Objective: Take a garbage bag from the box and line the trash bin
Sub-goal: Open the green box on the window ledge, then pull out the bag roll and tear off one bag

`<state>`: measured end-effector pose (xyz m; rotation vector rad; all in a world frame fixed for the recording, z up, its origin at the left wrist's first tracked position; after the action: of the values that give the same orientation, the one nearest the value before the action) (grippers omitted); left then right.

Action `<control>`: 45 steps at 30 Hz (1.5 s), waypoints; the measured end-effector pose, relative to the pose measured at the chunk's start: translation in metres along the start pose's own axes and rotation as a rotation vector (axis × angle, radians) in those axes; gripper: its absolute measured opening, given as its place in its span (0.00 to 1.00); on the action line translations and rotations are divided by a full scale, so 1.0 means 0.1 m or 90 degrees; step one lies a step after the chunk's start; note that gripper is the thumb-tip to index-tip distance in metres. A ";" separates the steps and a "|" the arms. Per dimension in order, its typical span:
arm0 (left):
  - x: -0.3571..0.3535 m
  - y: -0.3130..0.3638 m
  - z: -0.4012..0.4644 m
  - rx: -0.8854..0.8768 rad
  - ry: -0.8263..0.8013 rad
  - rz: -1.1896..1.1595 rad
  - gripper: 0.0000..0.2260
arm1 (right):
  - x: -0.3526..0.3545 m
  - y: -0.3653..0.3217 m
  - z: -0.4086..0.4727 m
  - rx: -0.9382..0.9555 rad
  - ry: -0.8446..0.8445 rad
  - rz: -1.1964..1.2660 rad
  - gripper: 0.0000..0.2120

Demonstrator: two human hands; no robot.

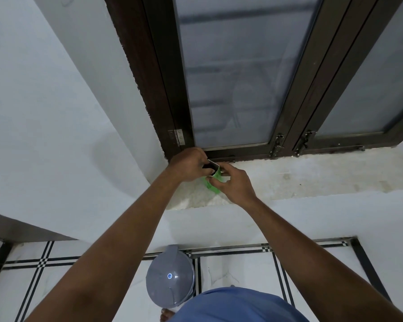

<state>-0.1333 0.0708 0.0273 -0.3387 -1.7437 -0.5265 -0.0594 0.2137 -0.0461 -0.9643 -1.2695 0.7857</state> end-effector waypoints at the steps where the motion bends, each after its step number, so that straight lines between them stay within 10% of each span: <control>1: -0.01 -0.01 0.03 0.010 -0.011 0.012 0.16 | -0.01 -0.01 0.00 0.002 -0.001 -0.002 0.26; 8: 0.07 -0.03 -0.04 0.087 -0.023 -0.098 0.15 | -0.07 -0.03 0.01 0.006 -0.001 0.003 0.26; 25: 0.64 -0.34 -1.12 0.240 0.556 -0.590 0.12 | -0.61 0.07 0.24 -0.014 -0.188 -0.335 0.47; 28: 0.56 -0.40 -1.08 0.239 0.516 -0.707 0.09 | -0.55 0.26 0.18 -0.082 -0.134 -0.435 0.44; 37: 0.20 -0.40 -1.02 0.301 0.370 -0.917 0.11 | -0.36 0.26 0.14 -0.269 -0.044 0.021 0.43; 41: 0.12 -0.39 -0.97 0.331 0.288 -0.864 0.17 | 0.15 -0.26 -0.07 -0.154 0.114 0.235 0.24; 45: 0.11 -0.27 -0.82 0.287 0.237 -0.832 0.19 | 0.30 -0.87 -0.23 -0.041 -0.018 0.239 0.24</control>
<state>-0.0811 0.0046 0.0478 1.2293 -1.4663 -0.9796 -0.0353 0.2016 0.0451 -1.2696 -1.1574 1.0548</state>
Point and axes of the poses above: each hand's wrist, its own z-axis towards the middle knuckle, its own x-axis out of the back of the hand, y = z × x, the point moved 8 cm from there along z, towards the middle knuckle, and after that the axes turned 9 degrees about z, right-handed, at the moved point
